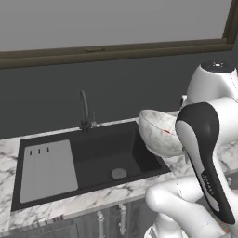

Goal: Pick the peach from the cabinet and place it in the bowl. Then pick the bowl and place it in the sink. Then turn on the sink facuet.

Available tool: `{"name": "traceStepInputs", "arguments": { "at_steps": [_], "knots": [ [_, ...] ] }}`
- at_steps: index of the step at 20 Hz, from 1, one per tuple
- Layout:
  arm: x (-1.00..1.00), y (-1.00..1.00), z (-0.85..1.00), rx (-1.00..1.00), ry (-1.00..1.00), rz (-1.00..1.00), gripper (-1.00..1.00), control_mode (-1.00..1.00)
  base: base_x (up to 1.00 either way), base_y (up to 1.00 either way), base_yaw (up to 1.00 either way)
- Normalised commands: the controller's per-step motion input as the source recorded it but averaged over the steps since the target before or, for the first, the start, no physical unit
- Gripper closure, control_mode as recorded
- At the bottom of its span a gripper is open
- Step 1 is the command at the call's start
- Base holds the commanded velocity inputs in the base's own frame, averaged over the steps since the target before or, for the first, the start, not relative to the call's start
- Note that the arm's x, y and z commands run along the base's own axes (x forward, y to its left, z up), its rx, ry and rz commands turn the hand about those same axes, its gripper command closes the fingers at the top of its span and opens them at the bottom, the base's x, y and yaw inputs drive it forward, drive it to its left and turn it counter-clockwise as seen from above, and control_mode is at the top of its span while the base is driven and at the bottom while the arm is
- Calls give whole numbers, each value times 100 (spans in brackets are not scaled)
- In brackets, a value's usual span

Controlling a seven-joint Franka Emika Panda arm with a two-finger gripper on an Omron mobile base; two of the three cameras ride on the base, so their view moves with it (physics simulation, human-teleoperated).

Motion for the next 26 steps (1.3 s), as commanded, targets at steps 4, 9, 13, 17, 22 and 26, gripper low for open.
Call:
{"name": "traceStepInputs", "arguments": {
  "at_steps": [4, 9, 13, 17, 22, 26],
  "knots": [
    [0, 0, 0, 0, 0, 0, 100, 100, 58, -4, 0],
    [0, 0, 0, 0, 0, 0, 100, 100, 43, 0, 2],
    [14, -5, -6, 6, 0, 8, 100, -100, 15, -2, 4],
    [60, -9, -56, 4, 2, 29, 100, -100, 0, 0, 0],
    [96, -5, -86, 2, 4, 47, 100, -100, 0, 0, 0],
    [98, 0, -91, 0, 0, 55, 100, -100, 0, 0, 0]
  ]
}}
